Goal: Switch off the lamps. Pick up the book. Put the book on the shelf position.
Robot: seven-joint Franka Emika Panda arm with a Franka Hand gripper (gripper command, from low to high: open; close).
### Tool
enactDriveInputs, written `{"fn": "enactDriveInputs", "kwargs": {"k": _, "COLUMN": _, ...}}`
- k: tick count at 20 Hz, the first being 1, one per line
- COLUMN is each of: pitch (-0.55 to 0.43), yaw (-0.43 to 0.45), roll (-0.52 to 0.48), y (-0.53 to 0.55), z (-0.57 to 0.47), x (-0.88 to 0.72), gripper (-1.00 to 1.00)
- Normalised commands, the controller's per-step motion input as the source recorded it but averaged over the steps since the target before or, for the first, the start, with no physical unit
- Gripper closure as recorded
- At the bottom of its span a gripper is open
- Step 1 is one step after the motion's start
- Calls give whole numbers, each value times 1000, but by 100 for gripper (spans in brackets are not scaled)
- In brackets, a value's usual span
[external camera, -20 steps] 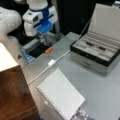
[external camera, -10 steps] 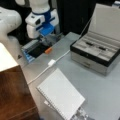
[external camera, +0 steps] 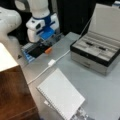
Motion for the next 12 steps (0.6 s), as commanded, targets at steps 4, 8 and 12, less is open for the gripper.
{"fn": "enactDriveInputs", "kwargs": {"k": 4, "pitch": -94, "yaw": -18, "roll": 82, "y": 134, "z": -104, "x": -72, "gripper": 100}}
{"fn": "enactDriveInputs", "kwargs": {"k": 8, "pitch": -92, "yaw": -14, "roll": 77, "y": 85, "z": -130, "x": -31, "gripper": 100}}
{"fn": "enactDriveInputs", "kwargs": {"k": 12, "pitch": -80, "yaw": 6, "roll": 73, "y": 42, "z": -157, "x": -28, "gripper": 100}}
